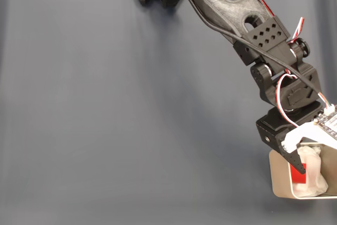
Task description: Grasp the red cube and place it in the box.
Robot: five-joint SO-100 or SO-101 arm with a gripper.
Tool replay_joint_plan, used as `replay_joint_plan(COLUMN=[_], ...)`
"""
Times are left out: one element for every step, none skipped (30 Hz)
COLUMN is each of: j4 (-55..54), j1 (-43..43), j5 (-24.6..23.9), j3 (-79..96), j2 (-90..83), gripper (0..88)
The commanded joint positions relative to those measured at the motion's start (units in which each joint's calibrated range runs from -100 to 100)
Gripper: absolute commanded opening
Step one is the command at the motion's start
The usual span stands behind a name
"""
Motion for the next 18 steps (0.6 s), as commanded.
replay_joint_plan(j4=[-0.36, -0.45, -0.53, -0.61, -0.69, -0.77, -0.86, -0.94, -1.02, -1.10, -1.10, -1.10, -1.18, -1.18, -1.18, -1.18, -1.26, -1.26], j1=[0.11, 0.11, 0.11, 0.11, 0.11, 0.11, 0.11, 0.11, 0.11, 0.11, 0.11, 0.11, 0.11, 0.11, 0.11, 0.11, 0.11, 0.11], j5=[0.83, 0.83, 0.83, 0.83, 0.83, 0.83, 0.83, 0.83, 0.83, 0.83, 0.83, 0.83, 0.83, 0.83, 0.73, 0.68, 0.68, 0.68], j3=[-3.00, -3.00, -3.00, -3.00, -3.00, -3.00, -3.00, -3.00, -3.10, -3.10, -3.10, -3.10, -3.10, -3.10, -3.10, -3.19, -3.19, -3.19], j2=[-2.43, -2.35, -2.35, -2.35, -2.26, -2.26, -2.17, -2.17, -2.17, -2.09, -2.09, -2.09, -2.09, -2.00, -2.00, -2.00, -2.00, -2.00], gripper=[46.7, 46.7, 46.7, 46.7, 46.7, 46.7, 46.7, 46.7, 46.7, 46.7, 46.7, 46.7, 46.7, 46.7, 46.7, 46.7, 46.7, 46.7])
